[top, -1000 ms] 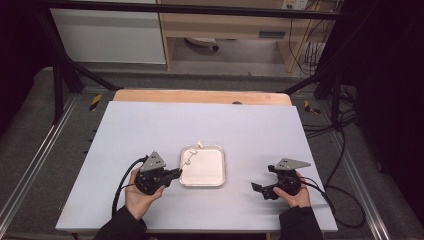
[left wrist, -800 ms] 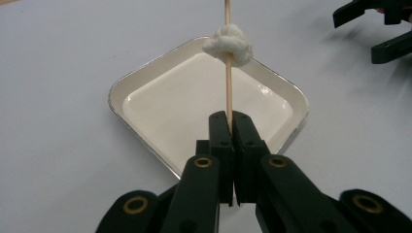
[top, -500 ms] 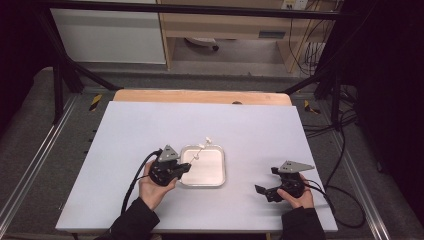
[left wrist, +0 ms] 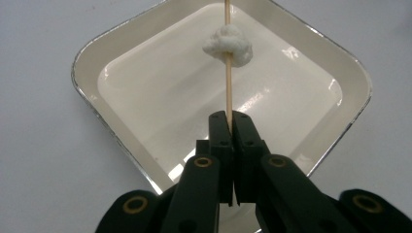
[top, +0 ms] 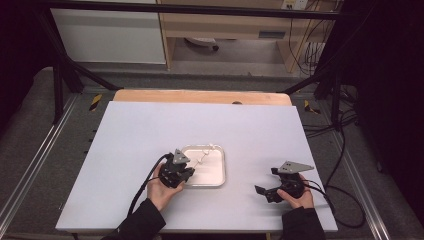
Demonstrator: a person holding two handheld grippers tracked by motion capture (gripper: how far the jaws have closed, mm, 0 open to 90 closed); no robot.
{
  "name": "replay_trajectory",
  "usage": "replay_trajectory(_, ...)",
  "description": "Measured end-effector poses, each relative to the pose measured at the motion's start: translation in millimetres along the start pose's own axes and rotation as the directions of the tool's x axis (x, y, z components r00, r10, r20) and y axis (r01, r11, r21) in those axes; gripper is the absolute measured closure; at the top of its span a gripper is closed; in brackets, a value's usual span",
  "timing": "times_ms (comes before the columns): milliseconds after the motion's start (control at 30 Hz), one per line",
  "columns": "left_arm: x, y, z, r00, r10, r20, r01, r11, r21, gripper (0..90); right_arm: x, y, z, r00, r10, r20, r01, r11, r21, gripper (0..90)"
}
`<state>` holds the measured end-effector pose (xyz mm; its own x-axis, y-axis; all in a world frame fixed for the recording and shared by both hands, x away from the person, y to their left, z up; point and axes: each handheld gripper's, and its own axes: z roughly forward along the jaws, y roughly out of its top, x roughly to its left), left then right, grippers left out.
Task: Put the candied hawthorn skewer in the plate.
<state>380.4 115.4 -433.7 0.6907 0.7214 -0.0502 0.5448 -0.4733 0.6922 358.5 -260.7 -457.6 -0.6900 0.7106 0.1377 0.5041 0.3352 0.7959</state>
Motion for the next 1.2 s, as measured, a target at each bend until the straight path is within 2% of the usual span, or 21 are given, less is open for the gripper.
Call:
replay_trajectory(233, -1.0, -4.7, 4.2, 0.9998, -0.006, -0.021, 0.006, 0.9995, 0.032, 88.1, 0.3, -0.1, 0.1, 1.0, 0.003, 0.0, -0.003, 1.0, -0.002, 1.1)
replay_trajectory(567, -2.5, -4.9, 5.8, 0.9995, -0.014, -0.03, 0.015, 0.9991, 0.039, 86.5, 0.4, -0.3, 0.7, 1.0, 0.003, -0.001, -0.003, 1.0, 0.001, 1.1)
replay_trajectory(733, -2.9, -4.4, 3.8, 0.9998, 0.004, -0.021, -0.003, 0.9994, 0.035, 79.1, 0.6, -0.4, 0.9, 1.0, 0.004, -0.003, -0.004, 1.0, 0.001, 1.1)
replay_trajectory(900, -2.5, -2.6, -3.7, 0.999, 0.044, -0.001, -0.044, 0.9983, 0.037, 69.5, 0.6, -0.2, 0.5, 1.0, 0.006, -0.003, -0.006, 1.0, -0.001, 1.1)
replay_trajectory(967, -1.5, -2.0, -7.3, 0.9981, 0.059, 0.015, -0.06, 0.9977, 0.032, 63.1, 0.6, -0.3, 0.5, 1.0, 0.006, -0.002, -0.006, 1.0, 0.0, 1.1)
replay_trajectory(1033, -0.5, -1.6, -11.5, 0.997, 0.077, 0.011, -0.077, 0.9964, 0.035, 57.3, 0.5, -0.2, 0.4, 1.0, 0.006, -0.002, -0.006, 1.0, 0.0, 1.0)
replay_trajectory(1200, 4.6, -1.5, -22.2, 0.9946, 0.098, 0.033, -0.099, 0.9949, 0.023, 43.2, 0.6, 0.0, 0.0, 0.9999, 0.013, -0.002, -0.013, 1.0, -0.001, 1.0)
